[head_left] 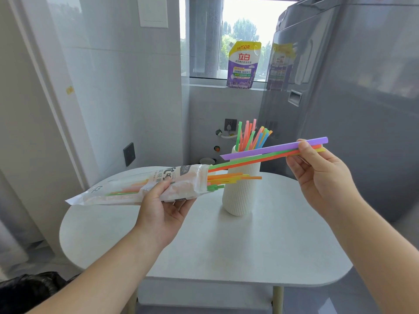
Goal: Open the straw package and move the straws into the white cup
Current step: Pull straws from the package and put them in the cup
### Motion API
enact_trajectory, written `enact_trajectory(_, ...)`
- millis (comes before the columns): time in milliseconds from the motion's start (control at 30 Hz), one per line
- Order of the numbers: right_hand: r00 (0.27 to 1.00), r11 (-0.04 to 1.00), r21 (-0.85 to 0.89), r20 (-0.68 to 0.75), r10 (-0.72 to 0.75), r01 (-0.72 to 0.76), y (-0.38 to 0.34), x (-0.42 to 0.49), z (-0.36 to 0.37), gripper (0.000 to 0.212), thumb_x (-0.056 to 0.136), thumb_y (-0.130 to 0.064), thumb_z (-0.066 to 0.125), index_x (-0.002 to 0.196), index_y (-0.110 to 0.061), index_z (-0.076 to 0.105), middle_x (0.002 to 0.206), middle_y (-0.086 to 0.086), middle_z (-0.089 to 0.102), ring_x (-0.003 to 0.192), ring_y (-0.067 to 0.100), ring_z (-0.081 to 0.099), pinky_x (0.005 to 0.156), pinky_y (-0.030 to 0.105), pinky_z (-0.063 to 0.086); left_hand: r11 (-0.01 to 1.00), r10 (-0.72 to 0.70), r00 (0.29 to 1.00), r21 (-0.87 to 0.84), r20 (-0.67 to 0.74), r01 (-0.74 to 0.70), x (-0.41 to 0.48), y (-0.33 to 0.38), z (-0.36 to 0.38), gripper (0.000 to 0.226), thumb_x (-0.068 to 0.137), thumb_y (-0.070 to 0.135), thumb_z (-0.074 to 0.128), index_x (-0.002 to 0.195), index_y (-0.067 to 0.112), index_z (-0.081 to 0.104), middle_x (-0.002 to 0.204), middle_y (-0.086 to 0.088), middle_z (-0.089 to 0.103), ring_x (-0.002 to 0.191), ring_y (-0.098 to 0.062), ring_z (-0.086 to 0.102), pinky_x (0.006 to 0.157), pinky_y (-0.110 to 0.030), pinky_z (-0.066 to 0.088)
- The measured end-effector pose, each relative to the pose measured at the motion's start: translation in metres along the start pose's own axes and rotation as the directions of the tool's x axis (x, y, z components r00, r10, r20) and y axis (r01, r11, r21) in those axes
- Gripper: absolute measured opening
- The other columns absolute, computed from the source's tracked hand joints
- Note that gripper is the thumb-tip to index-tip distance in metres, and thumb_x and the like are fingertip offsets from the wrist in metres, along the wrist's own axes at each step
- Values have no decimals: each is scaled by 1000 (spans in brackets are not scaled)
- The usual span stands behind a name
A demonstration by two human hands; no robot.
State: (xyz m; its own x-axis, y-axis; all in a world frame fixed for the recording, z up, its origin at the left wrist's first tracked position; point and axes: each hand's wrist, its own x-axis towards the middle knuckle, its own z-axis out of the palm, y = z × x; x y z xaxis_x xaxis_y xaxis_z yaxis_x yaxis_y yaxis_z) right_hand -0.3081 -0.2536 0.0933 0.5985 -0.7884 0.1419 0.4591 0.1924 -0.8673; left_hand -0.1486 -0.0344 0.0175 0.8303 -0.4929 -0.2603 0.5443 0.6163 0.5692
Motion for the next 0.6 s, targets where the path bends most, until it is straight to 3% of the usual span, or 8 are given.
enact_trajectory(267, 994, 990, -99, -32, -106, 102, -18, -1, -4, 11, 96, -15, 63, 92, -9, 72, 79, -6, 76, 82, 10, 73, 82, 21, 57, 1000, 22, 1000, 3, -5, -22, 2, 0, -2, 39, 97, 17, 61, 134, 9, 59, 95, -12, 78, 87, -25, 77, 70, -39, 65)
enact_trajectory(600, 975, 967, -153, -50, -215, 206, -46, -10, -10, 10, 95, -14, 66, 88, -10, 72, 78, -7, 74, 82, 11, 71, 82, 22, 57, 999, 42, 999, 17, -15, -42, 5, 3, -6, 41, 96, 16, 61, 136, 9, 58, 97, -11, 77, 91, -26, 76, 71, -40, 65)
